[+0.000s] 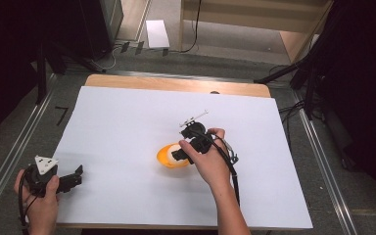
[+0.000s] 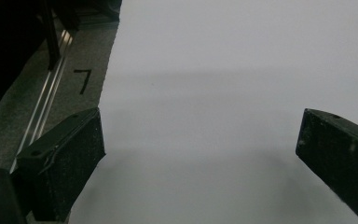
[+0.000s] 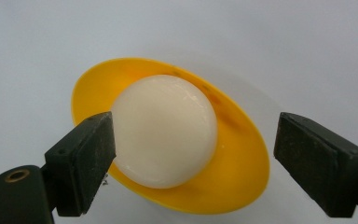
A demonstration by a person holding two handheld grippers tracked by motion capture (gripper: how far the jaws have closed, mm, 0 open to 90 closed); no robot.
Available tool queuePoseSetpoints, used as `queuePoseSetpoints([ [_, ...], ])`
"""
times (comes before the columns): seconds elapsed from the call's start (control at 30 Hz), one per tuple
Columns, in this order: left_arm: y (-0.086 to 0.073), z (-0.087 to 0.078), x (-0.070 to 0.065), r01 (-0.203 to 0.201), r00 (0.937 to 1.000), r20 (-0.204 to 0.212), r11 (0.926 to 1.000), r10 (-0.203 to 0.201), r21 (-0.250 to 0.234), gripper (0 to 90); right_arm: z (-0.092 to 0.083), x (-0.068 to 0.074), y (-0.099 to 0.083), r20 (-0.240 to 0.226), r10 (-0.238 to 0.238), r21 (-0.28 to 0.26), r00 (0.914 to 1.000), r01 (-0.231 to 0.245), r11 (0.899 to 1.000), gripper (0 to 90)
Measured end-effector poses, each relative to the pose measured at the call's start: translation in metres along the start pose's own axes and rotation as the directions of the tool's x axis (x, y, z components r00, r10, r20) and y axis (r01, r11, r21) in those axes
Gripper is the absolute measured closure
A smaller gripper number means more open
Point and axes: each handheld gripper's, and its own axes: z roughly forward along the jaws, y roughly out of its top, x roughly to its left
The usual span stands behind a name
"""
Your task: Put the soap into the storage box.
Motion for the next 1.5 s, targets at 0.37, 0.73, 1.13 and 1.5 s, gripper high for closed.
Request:
queuePoseSetpoints([
  [0.37, 0.000, 0.000, -0.001, -0.001, 1.0000, -0.003, 1.0000, 0.001, -0.001, 1.7, -0.011, -0.011, -0.006, 0.021, 0.030, -0.047, 0.9993, -0.029, 0.998, 13.1],
  [0.73, 0.000, 0.000, -0.001, -0.001, 1.0000, -0.004, 1.0000, 0.001, 0.000, 1.7, -0.019, -0.020, -0.013, 0.035, 0.041, -0.075, 0.9986, -0.038, 0.996, 12.7],
  [1.13, 0.000, 0.000, -0.001, -0.001, 1.0000, -0.003, 1.0000, 0.001, 0.001, 1.7, -0.024, -0.031, -0.024, 0.049, 0.077, -0.083, 0.9958, -0.072, 0.994, 12.7],
  [1.5, 0.000, 0.000, 0.000, 0.000, 1.0000, -0.002, 1.0000, 0.000, 0.001, 1.7, -0.027, -0.042, -0.034, 0.070, 0.088, -0.085, 0.9936, -0.083, 0.993, 12.8],
])
